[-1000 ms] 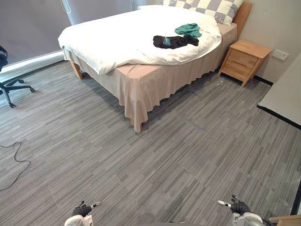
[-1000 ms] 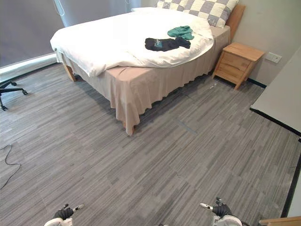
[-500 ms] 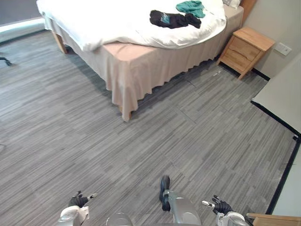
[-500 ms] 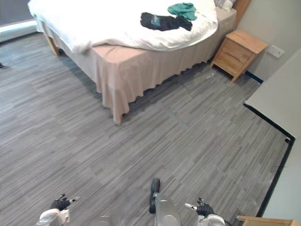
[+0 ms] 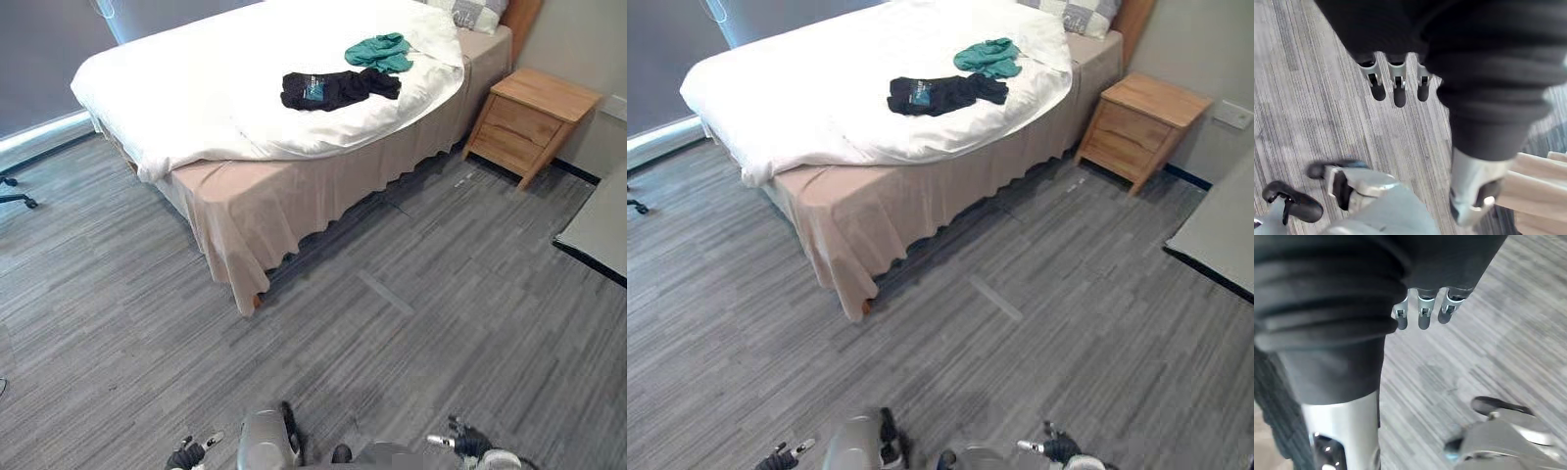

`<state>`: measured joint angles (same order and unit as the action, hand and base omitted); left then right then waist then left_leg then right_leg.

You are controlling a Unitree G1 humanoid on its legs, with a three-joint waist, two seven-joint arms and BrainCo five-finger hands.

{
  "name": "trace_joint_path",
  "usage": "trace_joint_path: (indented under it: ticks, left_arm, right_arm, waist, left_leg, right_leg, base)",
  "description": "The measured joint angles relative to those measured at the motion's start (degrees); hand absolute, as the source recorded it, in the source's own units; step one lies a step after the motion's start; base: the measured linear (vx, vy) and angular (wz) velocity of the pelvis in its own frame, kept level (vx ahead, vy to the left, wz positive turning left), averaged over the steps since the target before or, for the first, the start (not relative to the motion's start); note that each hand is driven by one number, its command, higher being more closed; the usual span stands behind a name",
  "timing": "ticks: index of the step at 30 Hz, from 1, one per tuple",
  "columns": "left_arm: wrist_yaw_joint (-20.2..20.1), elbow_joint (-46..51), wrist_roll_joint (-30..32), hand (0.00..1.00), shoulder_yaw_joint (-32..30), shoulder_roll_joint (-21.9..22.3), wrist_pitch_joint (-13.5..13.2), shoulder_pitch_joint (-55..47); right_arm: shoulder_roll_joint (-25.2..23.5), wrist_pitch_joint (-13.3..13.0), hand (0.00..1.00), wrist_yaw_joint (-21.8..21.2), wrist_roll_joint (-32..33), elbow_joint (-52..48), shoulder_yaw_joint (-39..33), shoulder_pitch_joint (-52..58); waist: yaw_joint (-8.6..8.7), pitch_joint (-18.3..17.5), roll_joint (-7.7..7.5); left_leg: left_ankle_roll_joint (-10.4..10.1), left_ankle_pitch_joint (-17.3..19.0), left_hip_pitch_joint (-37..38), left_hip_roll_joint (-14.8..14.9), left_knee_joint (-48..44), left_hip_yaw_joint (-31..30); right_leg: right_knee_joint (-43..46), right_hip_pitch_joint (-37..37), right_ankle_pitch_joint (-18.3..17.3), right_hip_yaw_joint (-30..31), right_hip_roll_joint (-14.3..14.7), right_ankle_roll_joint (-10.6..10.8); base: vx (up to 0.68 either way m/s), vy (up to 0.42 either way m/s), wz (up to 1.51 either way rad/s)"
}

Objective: Tidy the bed and pick cloth on bed and put in laundry

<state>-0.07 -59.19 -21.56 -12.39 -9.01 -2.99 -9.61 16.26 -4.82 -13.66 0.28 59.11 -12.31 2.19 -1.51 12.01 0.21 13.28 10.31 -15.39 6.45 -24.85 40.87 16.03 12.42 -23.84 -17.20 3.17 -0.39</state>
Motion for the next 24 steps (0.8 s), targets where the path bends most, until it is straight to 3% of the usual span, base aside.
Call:
trace_joint_path:
  ticks: [1, 2, 3, 4, 5, 7, 9, 11, 13, 14, 15, 16, 18, 19, 21, 22, 24]
  left_arm:
    - [0.01, -0.60, 0.28, 0.00, -0.07, 0.28, 0.11, 0.19]
    - [0.09, -1.33, 0.60, 0.00, -0.03, 0.12, 0.11, 1.18]
    - [0.26, -1.67, 1.13, 0.00, 0.65, 0.27, -0.02, 2.41]
    - [0.22, -1.48, 1.14, 0.00, 1.06, 0.29, -0.32, 2.52]
    - [0.22, -1.28, 1.14, 0.00, 1.15, 0.16, -0.33, 2.53]
    - [0.83, -0.41, 1.13, 0.00, 2.23, -0.82, -0.48, 3.58]
    - [0.97, 0.81, 1.14, 0.00, 2.93, -2.60, -0.42, 5.22]
    - [0.93, 1.16, 1.15, 0.00, 2.91, -4.86, -0.38, 6.65]
    - [0.84, 1.16, 1.14, 0.00, 1.91, -7.34, -0.07, 6.57]
    - [0.75, 1.29, 1.19, 0.00, -0.17, -8.12, 0.27, 5.29]
    - [0.77, 1.48, 1.18, 0.00, -1.61, -8.74, 0.57, 4.02]
    - [0.94, 1.45, 1.13, 0.00, -2.94, -8.25, 0.89, 3.01]
    - [0.84, 1.66, 0.93, 0.00, -3.44, -4.09, 0.79, 1.50]
    - [0.73, 1.68, 0.21, 0.00, -2.56, -0.66, 0.72, 2.69]
    - [0.72, 1.57, -0.27, 0.00, -1.44, 1.83, 0.71, 3.80]
    - [0.80, 1.24, -1.05, 0.00, 0.34, 3.53, 0.70, 4.49]
    - [0.82, 1.37, -1.04, 0.00, 1.66, 3.57, 0.35, 4.74]
  right_arm:
    - [0.00, 0.06, 0.00, 0.34, 0.35, 0.68, 0.59, -1.10]
    - [-0.43, 0.14, 0.00, 0.62, 0.64, 0.93, 0.75, -1.86]
    - [-0.75, 0.10, 0.00, 0.55, 0.88, 1.68, 1.20, -2.85]
    - [-1.24, 0.11, 0.00, 0.63, 0.79, 2.83, 1.22, -3.80]
    - [-1.56, 0.05, 0.00, 0.64, 0.80, 2.73, 1.22, -3.87]
    - [-1.99, -0.24, 0.00, 0.85, 1.18, 2.67, 1.21, -3.58]
    - [-2.55, -0.13, 0.00, 1.11, 4.10, 2.42, 1.19, -2.47]
    - [-3.31, 0.45, 0.00, 1.20, 6.75, 2.31, 1.19, -1.59]
    - [-4.67, 1.22, 0.00, 1.34, 8.18, 2.30, 1.16, -0.59]
    - [-6.24, 1.65, 0.00, 1.46, 8.81, 1.97, 1.23, 1.69]
    - [-7.58, 2.15, 0.00, 1.58, 8.86, 1.30, 1.27, 3.80]
    - [-8.04, 2.65, 0.00, 1.92, 9.23, 0.73, 1.08, 5.31]
    - [-6.71, 2.70, 0.00, 2.47, 9.16, -0.35, 0.82, 5.22]
    - [-5.92, 2.76, 0.00, 2.46, 8.75, -1.40, 0.63, 4.81]
    - [-5.40, 3.08, 0.00, 2.40, 8.62, -1.85, 0.60, 4.80]
    - [-5.01, 3.71, 0.00, 2.41, 8.62, -1.82, 0.51, 4.85]
    - [-5.13, 3.68, 0.00, 2.30, 8.71, -1.81, -0.34, 4.71]
  waist:
    - [-0.57, -0.58, -0.09]
    - [-0.20, -0.40, -1.21]
    - [0.49, 0.03, -1.88]
    - [0.61, 0.08, -1.83]
    - [0.67, 0.21, -1.67]
    - [1.11, 0.93, -0.44]
    - [1.46, 1.07, 0.64]
    - [1.43, 0.90, -0.35]
    - [1.23, 1.49, -2.23]
    - [1.23, 1.16, -3.16]
    - [1.10, 0.01, -4.91]
    - [0.53, -0.29, -4.13]
    - [0.70, -1.78, -0.81]
    - [1.47, -1.20, 0.49]
    - [1.47, -0.51, 1.27]
    - [1.64, 0.13, 1.52]
    - [1.67, 0.31, 1.24]
  left_leg:
    - [-1.44, -0.58, 1.85, -0.78, 1.94, -0.12]
    - [-0.99, -0.09, 2.58, -2.10, 2.46, -0.99]
    - [-2.09, 0.63, 4.24, -3.20, 3.51, -2.86]
    - [-3.56, 1.51, 6.68, -3.15, 3.69, -4.70]
    - [-4.13, 1.82, 8.46, -2.96, 4.04, -5.76]
    - [-6.51, 2.35, 14.64, -1.52, 6.88, -11.41]
    - [-9.43, 1.90, 17.24, 0.56, 9.88, -16.86]
    - [-11.81, 2.05, 17.47, 1.66, 10.64, -21.09]
    - [-15.90, 4.52, 17.76, 3.37, 7.65, -23.15]
    - [-18.79, 7.68, 18.52, 5.21, 3.82, -24.13]
    - [-21.00, 9.93, 19.36, 5.75, 1.80, -24.16]
    - [-23.18, 11.78, 20.79, 7.53, 0.37, -24.22]
    - [-25.31, 10.45, 20.91, 11.52, 0.04, -23.09]
    - [-22.64, 6.43, 17.83, 13.61, -5.52, -22.67]
    - [-19.66, 3.27, 14.12, 15.54, -12.26, -22.72]
    - [-21.21, 4.42, 13.41, 15.25, -13.77, -22.12]
    - [-22.20, 5.37, 13.35, 12.52, -9.60, -20.72]
  right_leg:
    - [13.12, -3.92, -1.24, -2.58, -2.02, 2.78]
    - [20.96, -7.08, -0.42, -3.05, -4.45, 3.99]
    - [33.19, -12.29, 0.81, -4.29, -8.92, 4.70]
    - [36.94, -14.30, -0.11, -4.62, -11.29, 3.92]
    - [36.38, -14.44, -0.44, -4.47, -11.58, 4.58]
    - [26.78, -14.47, -0.66, -2.73, -10.71, 5.03]
    - [11.84, -17.31, 2.48, 1.71, -8.03, 6.45]
    - [-0.89, -20.46, 10.09, 6.92, -7.92, 8.06]
    - [-8.80, -22.89, 18.10, 11.83, -8.92, 8.58]
    - [-7.77, -23.11, 21.38, 12.72, -9.29, 7.25]
    - [-6.23, -22.80, 21.95, 12.82, -9.90, 5.94]
    - [-2.38, -23.64, 26.38, 12.44, -8.93, 5.02]
    - [1.34, -25.40, 21.30, 10.99, -5.57, 2.79]
    - [1.58, -25.17, 19.85, 10.17, -4.93, 1.47]
    - [0.49, -23.15, 19.54, 9.52, -4.47, 0.23]
    - [-2.07, -18.58, 19.06, 8.32, -4.15, -0.84]
    - [-4.82, -14.24, 18.71, 8.02, -4.26, -1.35]
  base:
    - [0.61, -0.015, 0.31]
    - [0.58, 0.007, 0.53]
    - [0.55, 0.027, 0.74]
    - [0.44, 0.030, 0.72]
    - [0.54, -0.027, 0.88]
    - [0.50, -0.110, 1.15]
    - [0.43, -0.245, 1.28]
    - [0.33, -0.259, 1.07]
    - [0.38, -0.353, 0.75]
    - [0.45, -0.425, 0.60]
    - [0.62, -0.578, 0.43]
    - [0.56, -0.506, 0.10]
    - [0.51, -0.431, 0.01]
    - [0.47, -0.416, 0.13]
    - [0.35, -0.340, 0.23]
    - [0.35, -0.286, 0.22]
    - [0.36, -0.231, 0.11]
